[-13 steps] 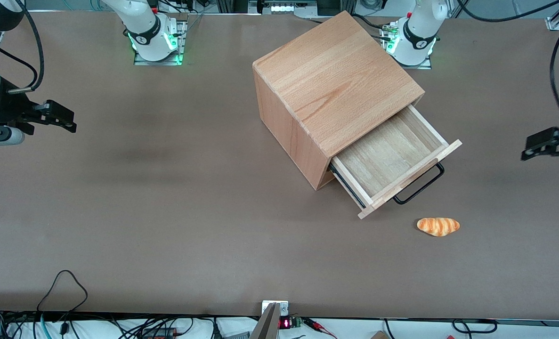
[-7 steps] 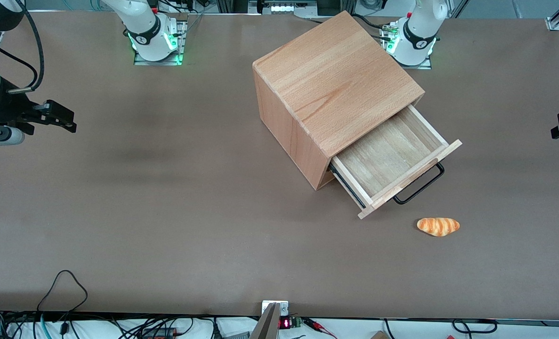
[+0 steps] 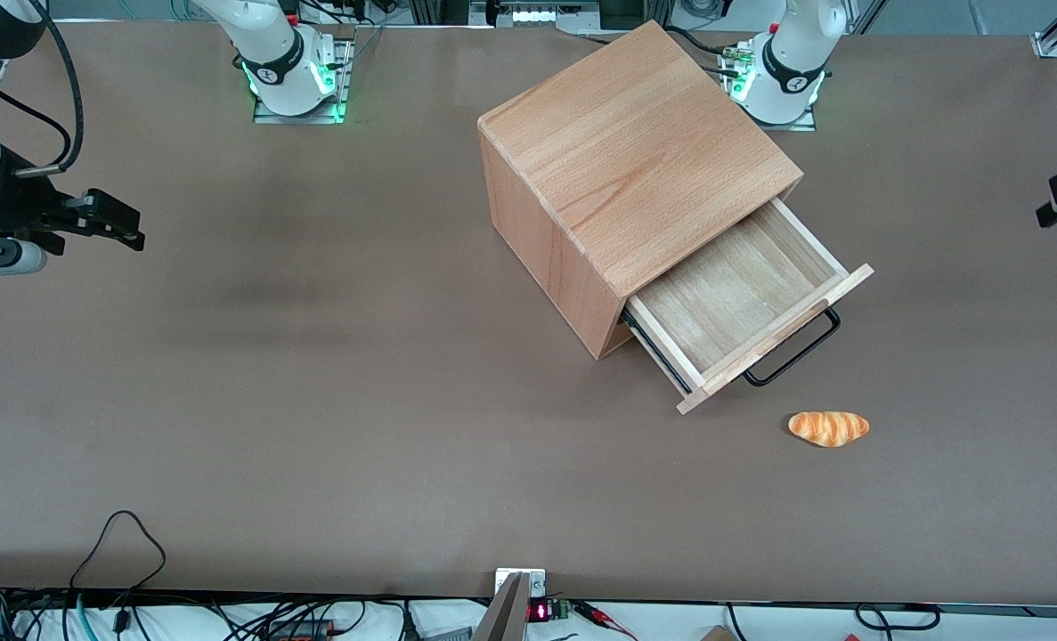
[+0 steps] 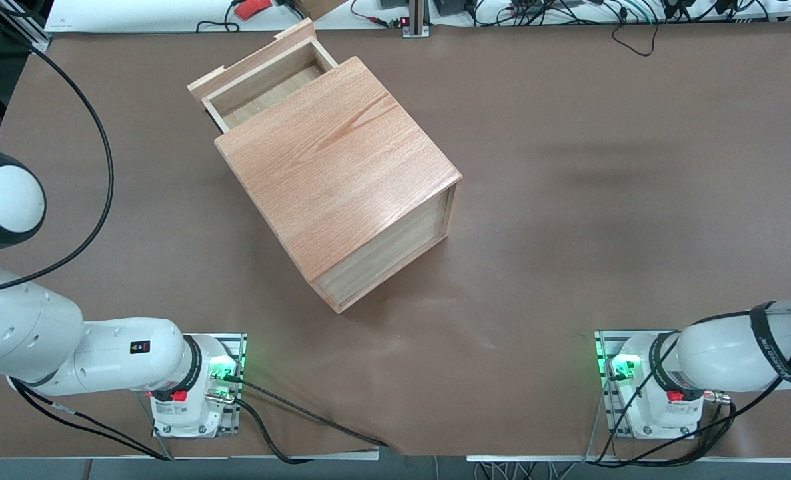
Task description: Open top drawer with left arm
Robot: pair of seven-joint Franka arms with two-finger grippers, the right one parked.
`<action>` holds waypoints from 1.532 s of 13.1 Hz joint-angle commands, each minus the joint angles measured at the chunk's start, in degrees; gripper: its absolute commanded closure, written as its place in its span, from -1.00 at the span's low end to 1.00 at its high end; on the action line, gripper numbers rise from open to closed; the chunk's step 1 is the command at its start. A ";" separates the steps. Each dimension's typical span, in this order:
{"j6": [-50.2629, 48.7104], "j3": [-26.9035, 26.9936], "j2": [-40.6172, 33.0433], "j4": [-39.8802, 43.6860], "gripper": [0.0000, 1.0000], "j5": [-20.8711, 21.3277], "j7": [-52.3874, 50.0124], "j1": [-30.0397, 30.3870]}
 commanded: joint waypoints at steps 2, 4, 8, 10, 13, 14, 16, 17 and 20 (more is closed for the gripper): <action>6.25 -0.23 -10.24 -14.48 -1.00 -1.49 -0.53 -1.24; 8.80 -0.05 -13.15 -19.16 -1.00 -1.40 -0.44 -1.77; 9.69 0.39 -13.78 -21.11 -1.00 -1.32 0.52 -3.35; 9.52 0.39 -13.60 -21.11 -1.00 -1.40 1.92 -3.27; 7.67 0.39 -13.08 -20.94 -1.00 -1.40 3.86 -2.83; 7.84 0.39 -12.73 -20.85 -1.00 -1.23 3.52 -2.74; 8.02 0.39 -12.20 -20.23 -1.00 -1.32 2.64 -2.65; 8.20 0.39 -12.11 -20.23 -1.00 -1.23 2.72 -2.65; 8.11 0.39 -11.76 -19.79 -1.00 -0.97 3.86 -2.48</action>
